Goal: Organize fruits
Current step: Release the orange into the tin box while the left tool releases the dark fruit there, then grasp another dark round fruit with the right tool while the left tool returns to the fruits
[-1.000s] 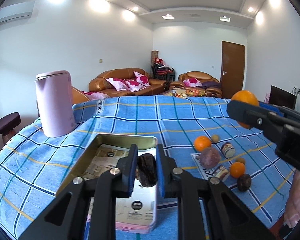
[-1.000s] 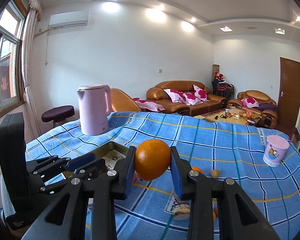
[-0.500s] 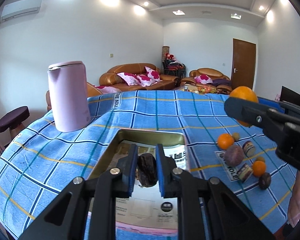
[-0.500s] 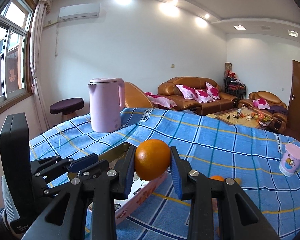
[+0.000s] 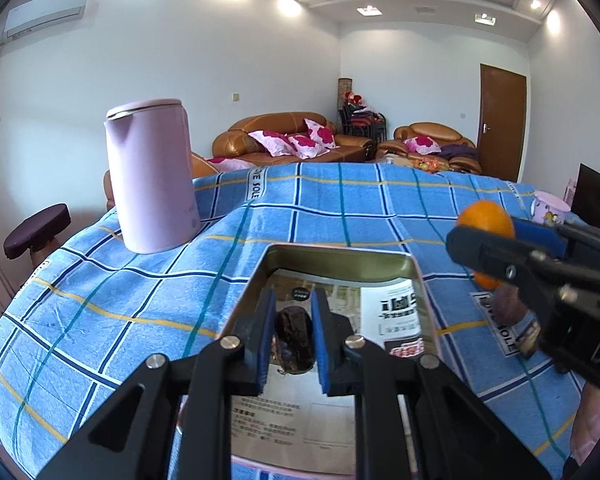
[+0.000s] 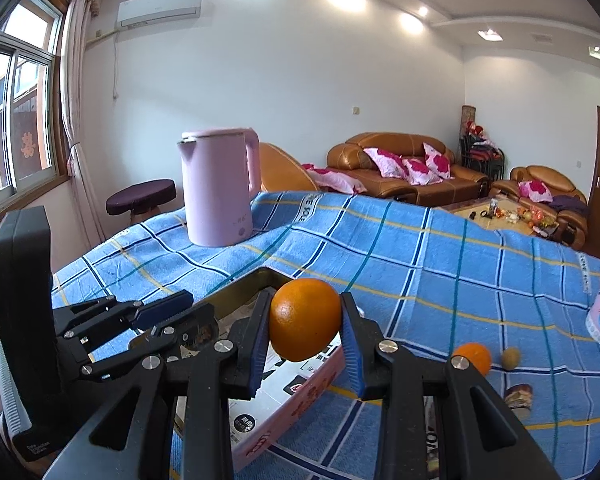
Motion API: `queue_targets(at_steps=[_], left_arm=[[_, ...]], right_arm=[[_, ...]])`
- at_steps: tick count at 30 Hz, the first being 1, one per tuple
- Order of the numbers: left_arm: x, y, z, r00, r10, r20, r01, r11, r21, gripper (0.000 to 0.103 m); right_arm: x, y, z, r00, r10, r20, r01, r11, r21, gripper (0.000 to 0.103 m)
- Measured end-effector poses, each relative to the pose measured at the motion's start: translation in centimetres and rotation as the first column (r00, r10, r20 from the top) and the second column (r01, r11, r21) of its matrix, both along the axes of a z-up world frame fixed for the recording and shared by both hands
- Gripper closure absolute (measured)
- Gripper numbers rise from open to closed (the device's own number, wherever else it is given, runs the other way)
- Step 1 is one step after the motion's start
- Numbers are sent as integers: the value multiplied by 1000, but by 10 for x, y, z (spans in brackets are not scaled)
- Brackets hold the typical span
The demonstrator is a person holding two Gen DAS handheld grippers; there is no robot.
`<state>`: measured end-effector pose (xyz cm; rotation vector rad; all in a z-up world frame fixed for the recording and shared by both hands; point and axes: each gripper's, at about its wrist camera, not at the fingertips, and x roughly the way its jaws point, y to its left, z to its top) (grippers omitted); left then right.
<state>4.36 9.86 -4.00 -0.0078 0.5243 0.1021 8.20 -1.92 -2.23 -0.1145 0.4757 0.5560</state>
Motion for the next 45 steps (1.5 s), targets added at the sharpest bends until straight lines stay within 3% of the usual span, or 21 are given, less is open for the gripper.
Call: queue_targets(at_steps=[19, 33, 34, 38, 41, 45], left_arm=[[23, 19, -17, 998, 9, -67, -9, 1000, 0, 84], [25, 17, -16, 997, 19, -76, -18, 1000, 9, 80], [23, 17, -15, 997, 19, -73, -19, 1000, 3, 79], [14, 12, -8, 999, 27, -43, -27, 1000, -3, 57], [6, 3, 0, 1000, 11, -12, -11, 1000, -10, 44], [-1, -18, 5, 1000, -28, 6, 28, 1000, -8, 40]], right_arm=[[29, 29, -52, 989, 32, -147, -38, 998, -41, 68], [26, 35, -58, 984, 61, -167, -72, 996, -60, 63], [24, 33, -57, 985, 57, -161, -67, 996, -57, 62], [16, 22, -52, 990, 37, -139, -43, 998, -40, 57], [8, 5, -48, 993, 3, -122, -7, 999, -37, 47], [-3, -21, -47, 992, -50, -112, 47, 998, -33, 45]])
